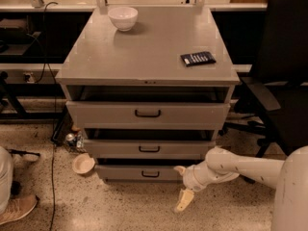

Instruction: Open bottom drawer

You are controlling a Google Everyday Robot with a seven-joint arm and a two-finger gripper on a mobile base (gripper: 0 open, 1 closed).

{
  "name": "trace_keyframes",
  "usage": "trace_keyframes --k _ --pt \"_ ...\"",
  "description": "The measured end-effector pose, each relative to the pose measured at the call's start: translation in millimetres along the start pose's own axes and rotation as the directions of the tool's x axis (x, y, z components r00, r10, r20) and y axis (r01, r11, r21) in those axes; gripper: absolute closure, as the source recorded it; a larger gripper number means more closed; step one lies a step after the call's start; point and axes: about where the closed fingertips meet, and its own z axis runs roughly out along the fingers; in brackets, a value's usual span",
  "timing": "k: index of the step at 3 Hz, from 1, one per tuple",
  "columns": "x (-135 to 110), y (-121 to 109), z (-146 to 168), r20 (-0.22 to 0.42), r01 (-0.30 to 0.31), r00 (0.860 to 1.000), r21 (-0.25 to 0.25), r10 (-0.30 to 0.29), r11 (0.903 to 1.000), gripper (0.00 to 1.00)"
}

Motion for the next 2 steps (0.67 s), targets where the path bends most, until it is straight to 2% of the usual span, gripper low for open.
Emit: trace_keyframes --k 1,2 --pt "4 1 5 0.015 -0.009 1.000 -0.005 0.009 1.0000 0.00" --pt "36 -18 27 -0.022 0.002 1.000 0.032 -0.001 0.9995 0.00"
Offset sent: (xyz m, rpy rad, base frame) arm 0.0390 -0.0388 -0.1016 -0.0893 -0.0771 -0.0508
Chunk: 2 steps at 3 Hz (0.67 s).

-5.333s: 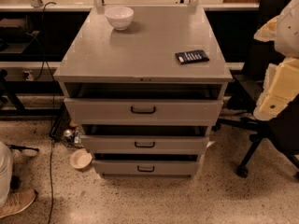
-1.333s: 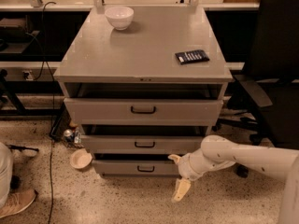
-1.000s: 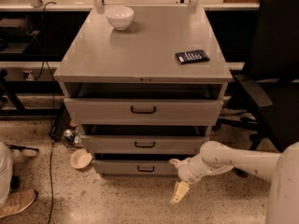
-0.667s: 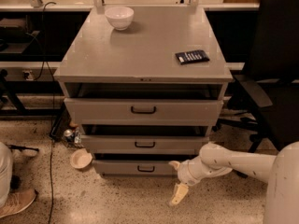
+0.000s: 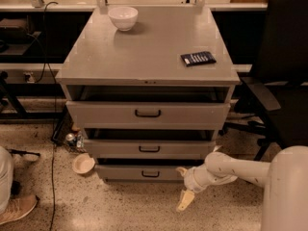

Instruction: Open bottom drawer

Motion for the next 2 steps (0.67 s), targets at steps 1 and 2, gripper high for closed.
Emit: trace_keyframes --k 1,2 --pt "32 -17 21 -0.047 -0.005 0.999 0.044 0.007 0.9990 0.00" --pt "57 -33 35 -0.087 -0.014 0.996 0.089 0.022 0.9959 0.00"
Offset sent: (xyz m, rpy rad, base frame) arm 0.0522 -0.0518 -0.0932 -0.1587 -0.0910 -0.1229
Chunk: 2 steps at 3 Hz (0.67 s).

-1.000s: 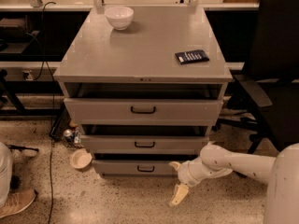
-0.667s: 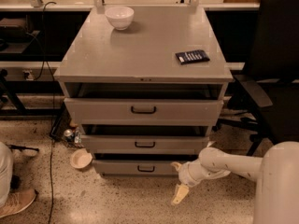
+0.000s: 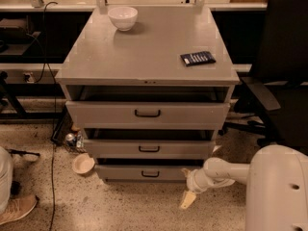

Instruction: Open bottom drawer

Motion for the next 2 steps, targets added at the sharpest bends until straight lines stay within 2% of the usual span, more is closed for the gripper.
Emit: trace_keyframes --k 2 --pt "21 -37 21 -0.069 0.005 0.998 0.088 0.001 0.9961 0.00"
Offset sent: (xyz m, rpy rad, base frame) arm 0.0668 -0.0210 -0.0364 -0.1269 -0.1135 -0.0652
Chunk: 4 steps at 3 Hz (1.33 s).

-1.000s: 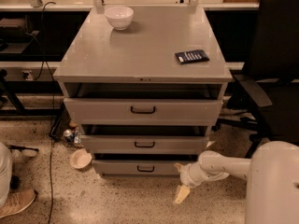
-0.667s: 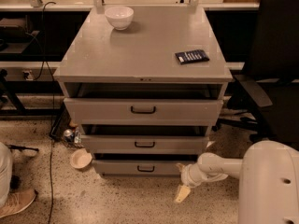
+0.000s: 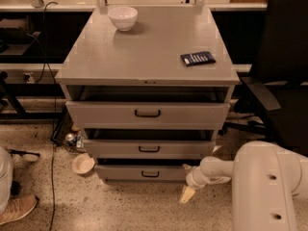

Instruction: Open bottom drawer

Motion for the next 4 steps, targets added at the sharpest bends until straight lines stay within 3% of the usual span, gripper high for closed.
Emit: trace_keyframes --k 3,4 --pt "10 -44 44 0.035 0.006 0.999 0.026 -0.007 0.9997 0.00" --pt "16 -43 55 0.058 -0.010 0.998 0.016 0.009 0.9998 0.16"
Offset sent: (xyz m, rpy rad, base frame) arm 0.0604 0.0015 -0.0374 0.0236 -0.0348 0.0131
